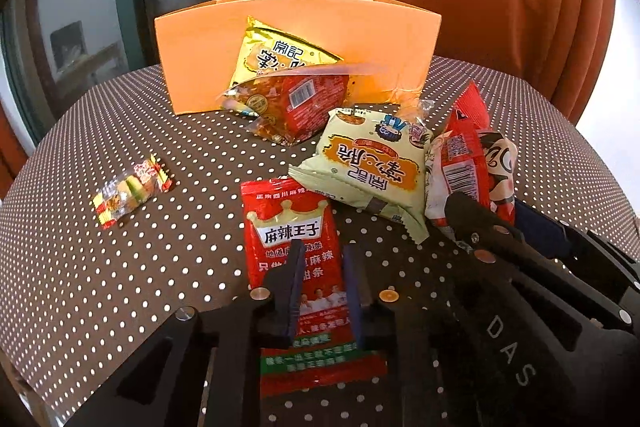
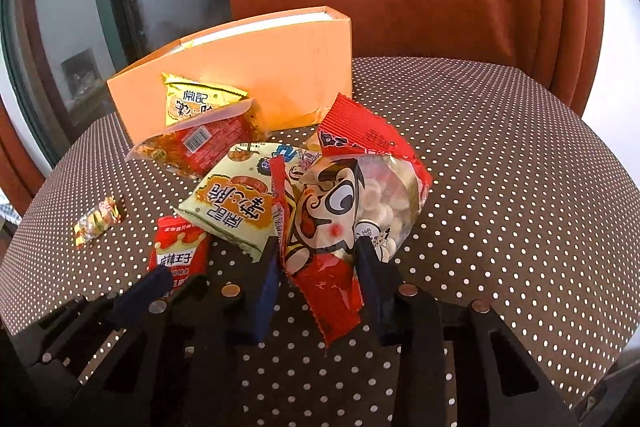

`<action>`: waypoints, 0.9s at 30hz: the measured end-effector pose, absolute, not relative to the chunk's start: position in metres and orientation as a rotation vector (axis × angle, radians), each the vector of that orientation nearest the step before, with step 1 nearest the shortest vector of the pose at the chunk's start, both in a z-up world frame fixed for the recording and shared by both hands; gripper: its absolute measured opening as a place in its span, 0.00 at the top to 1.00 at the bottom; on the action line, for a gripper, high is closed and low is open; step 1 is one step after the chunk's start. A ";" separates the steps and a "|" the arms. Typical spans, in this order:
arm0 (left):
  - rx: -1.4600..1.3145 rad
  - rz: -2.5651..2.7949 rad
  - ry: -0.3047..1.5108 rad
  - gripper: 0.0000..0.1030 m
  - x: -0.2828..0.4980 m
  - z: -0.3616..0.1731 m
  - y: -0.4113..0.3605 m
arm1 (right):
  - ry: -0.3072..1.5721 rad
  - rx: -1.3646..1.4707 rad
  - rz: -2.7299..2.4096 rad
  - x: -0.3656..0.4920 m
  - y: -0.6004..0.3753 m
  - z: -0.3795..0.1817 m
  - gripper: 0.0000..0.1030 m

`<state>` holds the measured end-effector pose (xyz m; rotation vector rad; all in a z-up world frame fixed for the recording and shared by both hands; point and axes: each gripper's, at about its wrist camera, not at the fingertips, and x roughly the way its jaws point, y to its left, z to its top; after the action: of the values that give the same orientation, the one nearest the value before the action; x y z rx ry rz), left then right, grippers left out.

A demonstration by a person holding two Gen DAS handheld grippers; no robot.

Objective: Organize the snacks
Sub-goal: 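Grasp the red spicy-strip packet with the left tool while the right tool grasps the red cartoon bag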

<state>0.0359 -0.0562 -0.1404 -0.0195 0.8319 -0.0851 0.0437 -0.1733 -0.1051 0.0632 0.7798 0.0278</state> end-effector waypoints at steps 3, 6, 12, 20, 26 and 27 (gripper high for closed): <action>-0.040 -0.094 0.835 0.97 0.034 -0.139 -0.053 | 0.772 0.067 0.030 0.041 -0.171 -0.103 0.62; -0.053 -0.097 0.837 0.98 0.031 -0.138 -0.049 | 0.760 0.062 0.033 0.038 -0.168 -0.100 0.62; -0.039 -0.052 0.811 0.68 0.026 -0.132 -0.045 | 0.749 0.057 0.038 0.037 -0.163 -0.097 0.62; -0.044 -0.027 0.833 0.34 0.030 -0.136 -0.035 | 0.748 0.055 0.035 0.039 -0.155 -0.099 0.62; -0.067 -0.040 0.879 0.34 0.037 -0.146 -0.029 | 0.763 0.034 0.043 0.044 -0.147 -0.104 0.62; -0.065 -0.041 0.877 0.35 0.037 -0.146 -0.029 | 0.766 0.036 0.045 0.045 -0.147 -0.105 0.62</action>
<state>0.0369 -0.0292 -0.1459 -0.0652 0.8766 -0.0412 0.0446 -0.1467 -0.1048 0.0361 0.7658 0.0448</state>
